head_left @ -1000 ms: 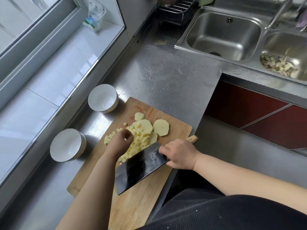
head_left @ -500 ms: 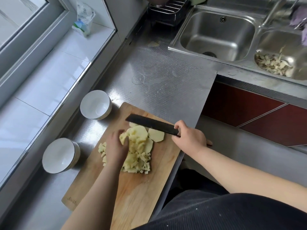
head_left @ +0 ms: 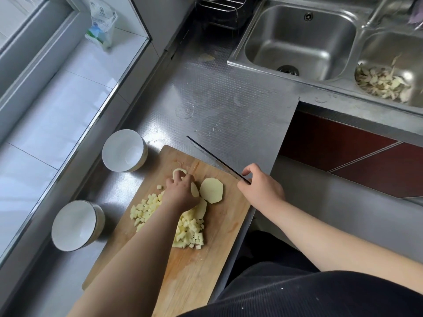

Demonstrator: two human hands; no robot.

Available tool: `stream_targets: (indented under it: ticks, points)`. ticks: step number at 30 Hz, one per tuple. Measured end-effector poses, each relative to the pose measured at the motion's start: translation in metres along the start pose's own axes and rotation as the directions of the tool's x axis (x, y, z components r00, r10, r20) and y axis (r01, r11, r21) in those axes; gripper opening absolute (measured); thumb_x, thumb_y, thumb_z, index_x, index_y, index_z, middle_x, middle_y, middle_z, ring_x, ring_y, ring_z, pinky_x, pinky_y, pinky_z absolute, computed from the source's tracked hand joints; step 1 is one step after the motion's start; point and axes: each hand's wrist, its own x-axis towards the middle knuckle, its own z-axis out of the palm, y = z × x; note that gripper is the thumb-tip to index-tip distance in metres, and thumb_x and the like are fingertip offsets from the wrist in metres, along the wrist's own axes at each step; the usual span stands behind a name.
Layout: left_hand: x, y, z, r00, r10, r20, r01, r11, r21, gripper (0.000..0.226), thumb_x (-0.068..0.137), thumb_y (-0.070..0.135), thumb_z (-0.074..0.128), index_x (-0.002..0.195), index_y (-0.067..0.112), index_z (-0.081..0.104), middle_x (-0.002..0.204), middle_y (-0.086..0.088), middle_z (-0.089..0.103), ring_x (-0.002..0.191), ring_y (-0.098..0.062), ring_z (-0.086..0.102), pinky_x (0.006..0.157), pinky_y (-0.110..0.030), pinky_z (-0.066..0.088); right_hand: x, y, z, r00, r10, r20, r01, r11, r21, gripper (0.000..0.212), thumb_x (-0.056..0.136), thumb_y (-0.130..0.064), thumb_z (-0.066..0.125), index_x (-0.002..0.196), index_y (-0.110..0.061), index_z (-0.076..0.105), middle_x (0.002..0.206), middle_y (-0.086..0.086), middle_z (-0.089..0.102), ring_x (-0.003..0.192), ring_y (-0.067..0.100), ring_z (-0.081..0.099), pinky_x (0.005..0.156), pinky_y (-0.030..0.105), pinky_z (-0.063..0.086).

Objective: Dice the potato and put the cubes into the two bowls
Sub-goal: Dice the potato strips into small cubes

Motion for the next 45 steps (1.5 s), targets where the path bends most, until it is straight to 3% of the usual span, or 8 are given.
stream_targets:
  ticks: [8, 16, 21, 27, 34, 37, 40, 45]
  points:
    - [-0.004, -0.01, -0.007, 0.992, 0.057, -0.111, -0.056, 0.998, 0.017, 0.061, 0.078, 0.047, 0.074, 0.125, 0.023, 0.043, 0.129, -0.003, 0.044, 0.113, -0.025, 0.046, 0.078, -0.033, 0.049, 0.009, -0.002, -0.005, 0.999, 0.005, 0.047, -0.004, 0.999, -0.032, 0.023, 0.092, -0.04, 0.048, 0.113, -0.031, 0.043, 0.072, -0.006, 0.058, 0.062, 0.012, 0.054, 0.054, 0.027, 0.039]
    - [0.006, -0.032, -0.036, 0.996, 0.075, 0.05, -0.073, 0.997, -0.027, 0.039, 0.085, 0.023, 0.072, 0.122, 0.018, 0.06, 0.111, 0.0, 0.063, 0.089, -0.015, 0.053, 0.073, -0.025, 0.041, 0.011, -0.003, -0.006, 0.999, 0.019, 0.042, -0.019, 1.0, -0.003, 0.024, 0.093, -0.04, 0.048, 0.115, -0.032, 0.043, 0.077, -0.007, 0.058, 0.066, 0.011, 0.054, 0.057, 0.027, 0.042]
    - [0.002, -0.038, -0.038, 0.994, 0.104, -0.045, -0.11, 0.981, -0.163, 0.017, 0.085, 0.018, 0.072, 0.091, 0.023, 0.057, 0.096, 0.0, 0.065, 0.082, -0.016, 0.057, 0.069, -0.027, 0.043, 0.008, 0.002, -0.008, 0.999, 0.025, 0.038, -0.025, 1.0, 0.001, 0.024, 0.092, -0.04, 0.048, 0.114, -0.033, 0.043, 0.076, -0.007, 0.059, 0.066, 0.013, 0.056, 0.058, 0.028, 0.044]
    - [-0.011, -0.049, -0.035, 0.984, 0.006, -0.178, -0.081, 0.904, -0.421, 0.011, 0.091, 0.016, 0.063, 0.088, 0.017, 0.052, 0.081, -0.004, 0.062, 0.071, -0.025, 0.059, 0.064, -0.04, 0.05, 0.006, 0.006, -0.004, 0.999, 0.042, 0.029, -0.042, 0.999, 0.017, 0.024, 0.091, -0.04, 0.048, 0.114, -0.033, 0.044, 0.075, -0.006, 0.059, 0.066, 0.011, 0.055, 0.056, 0.027, 0.041]
    - [-0.026, -0.063, -0.008, 0.939, -0.195, -0.282, -0.027, 0.777, -0.628, 0.012, 0.091, 0.017, 0.064, 0.098, 0.019, 0.055, 0.094, 0.0, 0.064, 0.086, -0.022, 0.061, 0.069, -0.036, 0.049, 0.002, 0.003, -0.004, 0.999, 0.013, 0.038, -0.013, 1.0, 0.012, 0.023, 0.092, -0.04, 0.048, 0.114, -0.033, 0.044, 0.078, -0.007, 0.059, 0.07, 0.014, 0.057, 0.062, 0.03, 0.046]
    - [-0.033, -0.064, 0.002, 0.933, -0.245, -0.264, -0.015, 0.706, -0.708, 0.035, 0.094, 0.014, 0.059, 0.119, 0.034, 0.046, 0.11, -0.004, 0.063, 0.091, -0.026, 0.064, 0.076, -0.044, 0.054, 0.0, 0.002, -0.003, 0.999, 0.001, 0.053, -0.001, 1.0, -0.001, 0.023, 0.093, -0.04, 0.047, 0.115, -0.032, 0.045, 0.079, -0.008, 0.058, 0.071, 0.015, 0.057, 0.062, 0.03, 0.045]
    - [-0.036, -0.058, 0.006, 0.929, -0.268, -0.254, 0.0, 0.689, -0.725, 0.028, 0.098, 0.008, 0.05, 0.107, 0.034, 0.052, 0.109, -0.005, 0.059, 0.088, -0.024, 0.063, 0.065, -0.029, 0.049, -0.001, 0.0, 0.0, 0.998, -0.016, 0.067, 0.017, 1.0, -0.016, 0.022, 0.094, -0.041, 0.046, 0.114, -0.031, 0.045, 0.078, -0.006, 0.059, 0.07, 0.015, 0.057, 0.061, 0.03, 0.045]
    - [-0.038, -0.056, 0.012, 0.905, -0.262, -0.336, -0.017, 0.764, -0.644, 0.013, 0.092, 0.01, 0.062, 0.094, 0.023, 0.062, 0.106, -0.001, 0.061, 0.1, -0.02, 0.057, 0.079, -0.028, 0.043, -0.005, -0.001, 0.002, 0.997, -0.034, 0.076, 0.037, 0.998, -0.043, 0.021, 0.095, -0.041, 0.046, 0.113, -0.03, 0.045, 0.072, -0.007, 0.057, 0.064, 0.012, 0.053, 0.053, 0.028, 0.04]
